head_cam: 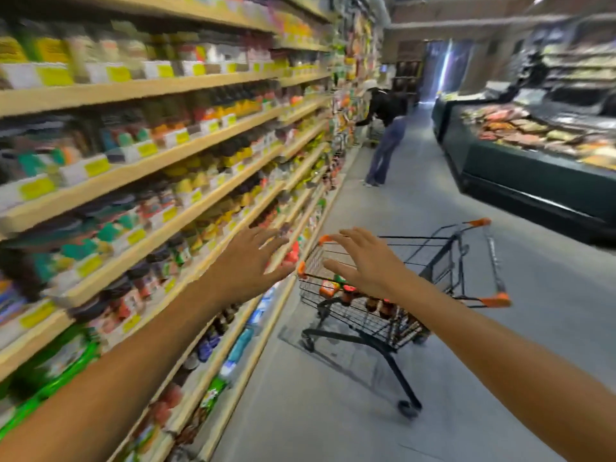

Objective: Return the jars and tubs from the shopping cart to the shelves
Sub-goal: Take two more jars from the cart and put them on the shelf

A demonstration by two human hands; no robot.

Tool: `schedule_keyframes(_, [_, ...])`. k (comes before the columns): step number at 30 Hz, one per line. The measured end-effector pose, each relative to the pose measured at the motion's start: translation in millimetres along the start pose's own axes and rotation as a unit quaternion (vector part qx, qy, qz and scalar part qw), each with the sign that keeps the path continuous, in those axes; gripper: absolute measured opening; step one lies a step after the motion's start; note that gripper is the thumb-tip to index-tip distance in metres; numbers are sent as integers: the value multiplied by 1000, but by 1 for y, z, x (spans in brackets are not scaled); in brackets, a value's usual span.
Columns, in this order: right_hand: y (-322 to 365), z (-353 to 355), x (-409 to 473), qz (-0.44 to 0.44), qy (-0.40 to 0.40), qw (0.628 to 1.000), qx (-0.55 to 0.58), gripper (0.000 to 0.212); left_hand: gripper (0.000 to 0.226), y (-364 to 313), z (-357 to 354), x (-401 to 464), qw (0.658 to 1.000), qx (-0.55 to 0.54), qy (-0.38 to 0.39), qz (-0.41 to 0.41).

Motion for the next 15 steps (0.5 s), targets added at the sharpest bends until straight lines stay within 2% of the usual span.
schedule_keyframes(2, [-24,-9,7,-20,2,1000,-1,105,82,-9,-22,31,1000,-12,-1,-22])
schedule_keyframes(4, [-44,-19,12,-48,15,999,5,86,77,-14,-43,57,998,-17,-3,-54])
schedule_keyframes(6, [-63,-30,17,-73,28,997,4,75,77,-12,-67,85,996,-12,4,-84])
schedule_keyframes(10, [-104,-54,37,-117,39,992,-10,73,97,0,-115,144,992,-53,26,-112])
schedule_keyframes(15, [-151,-76,65,-185,39,982,-22,79,99,17,-161,208,985,-91,52,-140])
Point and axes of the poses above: each hand's wrist, its own x-axis towards the middle knuckle, its own z-axis out of the back of the hand, y = z × x, the point moved 4 cm from there along x, towards the middle knuckle, and after that the axes turned 6 degrees about -z, right-handed, at the moved point
